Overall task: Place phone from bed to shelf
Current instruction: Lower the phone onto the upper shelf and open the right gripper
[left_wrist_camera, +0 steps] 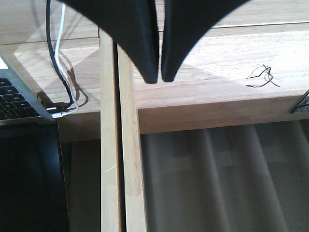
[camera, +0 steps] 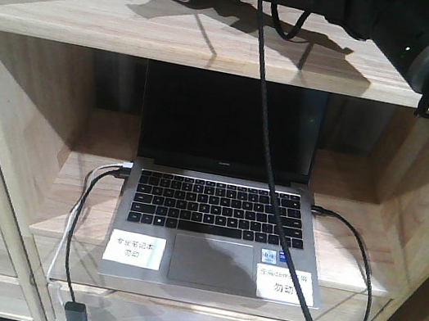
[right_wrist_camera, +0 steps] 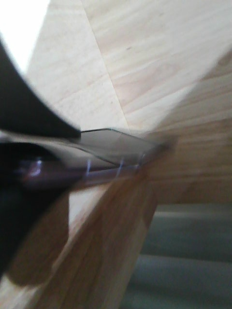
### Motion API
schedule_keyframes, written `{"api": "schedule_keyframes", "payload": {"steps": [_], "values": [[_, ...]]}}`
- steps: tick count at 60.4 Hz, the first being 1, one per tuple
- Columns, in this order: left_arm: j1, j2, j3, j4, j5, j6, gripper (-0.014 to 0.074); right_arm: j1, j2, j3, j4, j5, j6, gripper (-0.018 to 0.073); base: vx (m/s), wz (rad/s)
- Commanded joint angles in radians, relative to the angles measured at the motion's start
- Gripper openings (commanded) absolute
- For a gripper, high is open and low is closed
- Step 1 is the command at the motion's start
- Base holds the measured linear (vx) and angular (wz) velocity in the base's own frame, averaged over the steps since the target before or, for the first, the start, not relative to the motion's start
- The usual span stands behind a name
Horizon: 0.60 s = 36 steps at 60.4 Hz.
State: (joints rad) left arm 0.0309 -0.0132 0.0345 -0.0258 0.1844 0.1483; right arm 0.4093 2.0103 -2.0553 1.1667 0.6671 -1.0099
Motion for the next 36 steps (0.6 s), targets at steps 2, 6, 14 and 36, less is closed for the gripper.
{"api": "schedule_keyframes", "payload": {"steps": [2,6,14,36], "values": [[-0.007,-0.011,-0.022,-0.009,-0.072,-0.006,0.0001,-0.004,-0.05,-0.034,0.045,-0.059,-0.011,0.0434,0.0,0.0],[-0.007,-0.011,-0.022,-0.009,-0.072,-0.006,0.0001,-0.004,-0.05,-0.034,0.045,-0.075,-0.009,0.0521,0.0,0.0],[-0.007,-0.011,-0.022,-0.009,-0.072,-0.006,0.0001,-0.004,-0.05,-0.034,0.044,-0.087,-0.009,0.0594,0.0,0.0],[-0.007,-0.011,-0.022,-0.009,-0.072,-0.006,0.0001,-0.004,-0.053,-0.034,0.045,-0.082,-0.013,0.055,0.0,0.0]]}}
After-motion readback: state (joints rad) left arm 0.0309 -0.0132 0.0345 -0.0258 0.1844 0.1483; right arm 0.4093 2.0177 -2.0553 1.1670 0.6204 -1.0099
